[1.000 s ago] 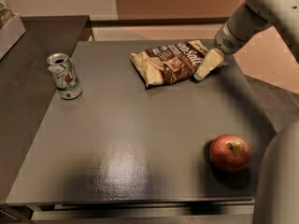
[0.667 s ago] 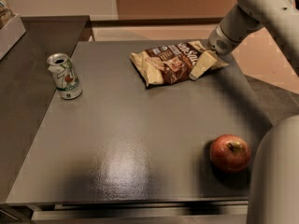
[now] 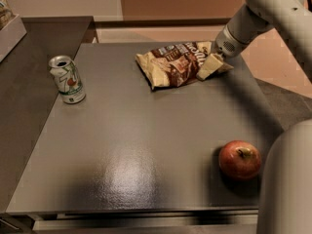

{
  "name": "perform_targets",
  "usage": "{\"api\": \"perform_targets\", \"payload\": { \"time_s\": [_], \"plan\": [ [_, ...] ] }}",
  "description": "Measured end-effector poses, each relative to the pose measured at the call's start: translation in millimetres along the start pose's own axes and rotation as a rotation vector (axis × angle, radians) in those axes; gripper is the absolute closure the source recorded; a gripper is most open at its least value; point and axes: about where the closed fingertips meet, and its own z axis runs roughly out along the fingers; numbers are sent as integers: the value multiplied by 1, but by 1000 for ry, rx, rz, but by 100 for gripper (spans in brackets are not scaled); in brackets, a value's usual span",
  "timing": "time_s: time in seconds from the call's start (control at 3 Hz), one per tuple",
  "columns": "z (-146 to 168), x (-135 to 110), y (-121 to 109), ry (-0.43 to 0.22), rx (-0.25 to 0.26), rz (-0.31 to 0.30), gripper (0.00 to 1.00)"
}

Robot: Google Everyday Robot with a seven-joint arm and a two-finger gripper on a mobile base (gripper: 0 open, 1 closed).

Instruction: Move brown chip bag near apple

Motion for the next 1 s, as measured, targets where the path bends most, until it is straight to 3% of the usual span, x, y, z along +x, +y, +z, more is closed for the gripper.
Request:
{"api": "perform_targets", "payload": {
  "time_s": [0.33, 0.67, 1.0],
  "plan": [
    [-10, -2, 3, -7, 9, -10, 91],
    [-26, -4, 8, -11, 21, -34, 100],
    [-53, -4, 27, -23, 28, -85, 100]
  ]
}}
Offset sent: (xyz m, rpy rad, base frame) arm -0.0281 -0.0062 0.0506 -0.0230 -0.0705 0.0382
